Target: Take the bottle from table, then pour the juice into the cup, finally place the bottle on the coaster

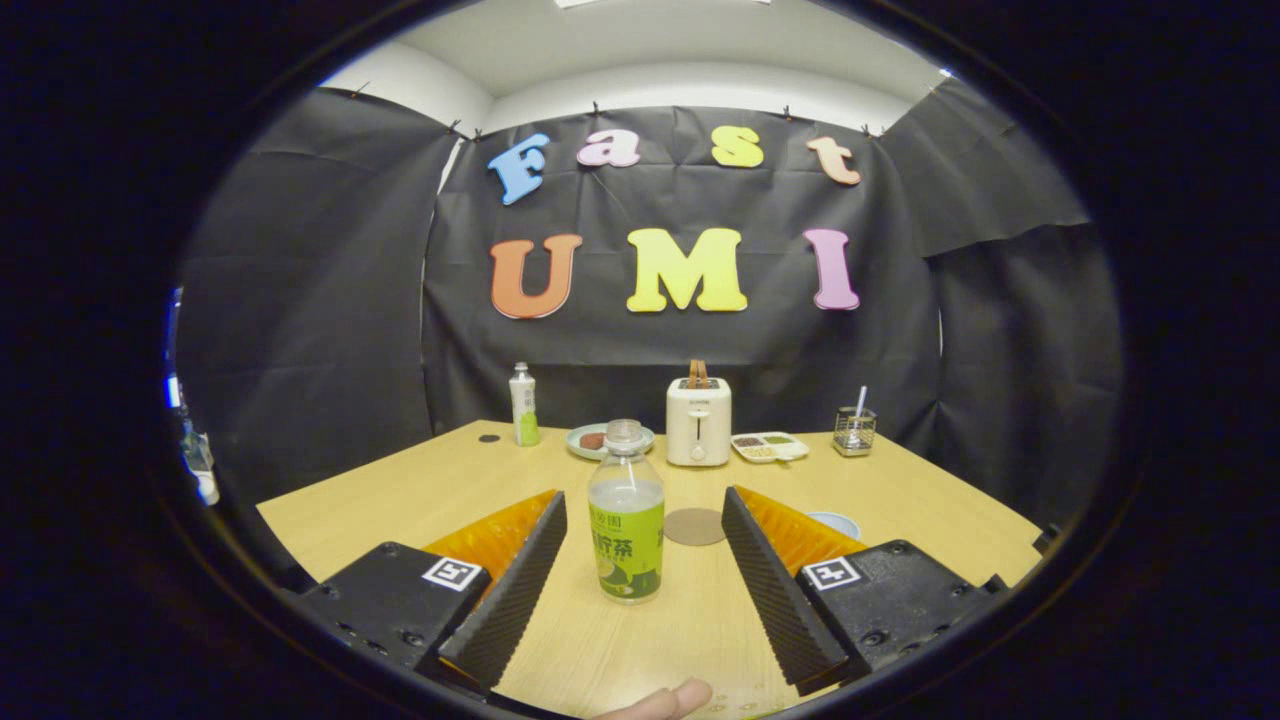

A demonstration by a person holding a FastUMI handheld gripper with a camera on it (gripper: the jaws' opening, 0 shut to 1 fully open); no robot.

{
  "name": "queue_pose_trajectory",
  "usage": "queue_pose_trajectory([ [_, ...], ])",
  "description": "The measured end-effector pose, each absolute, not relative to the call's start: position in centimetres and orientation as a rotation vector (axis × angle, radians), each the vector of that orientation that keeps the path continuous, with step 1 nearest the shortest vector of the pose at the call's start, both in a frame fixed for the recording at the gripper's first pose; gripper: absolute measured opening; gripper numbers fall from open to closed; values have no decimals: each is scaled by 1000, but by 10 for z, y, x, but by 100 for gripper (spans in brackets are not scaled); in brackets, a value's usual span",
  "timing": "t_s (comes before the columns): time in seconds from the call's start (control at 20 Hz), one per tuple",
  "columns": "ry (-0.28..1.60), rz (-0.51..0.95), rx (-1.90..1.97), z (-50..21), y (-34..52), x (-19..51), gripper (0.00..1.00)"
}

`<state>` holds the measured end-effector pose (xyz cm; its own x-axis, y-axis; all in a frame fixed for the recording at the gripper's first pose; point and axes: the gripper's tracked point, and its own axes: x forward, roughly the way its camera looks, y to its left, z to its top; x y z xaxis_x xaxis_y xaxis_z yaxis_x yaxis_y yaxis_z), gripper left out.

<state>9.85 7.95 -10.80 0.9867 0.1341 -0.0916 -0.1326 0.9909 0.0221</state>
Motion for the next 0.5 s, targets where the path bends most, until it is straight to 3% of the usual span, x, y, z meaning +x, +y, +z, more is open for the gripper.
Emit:
queue_pose_trajectory([
  [0.5, 77, 132, 47, -122, 96, 150, 100],
])
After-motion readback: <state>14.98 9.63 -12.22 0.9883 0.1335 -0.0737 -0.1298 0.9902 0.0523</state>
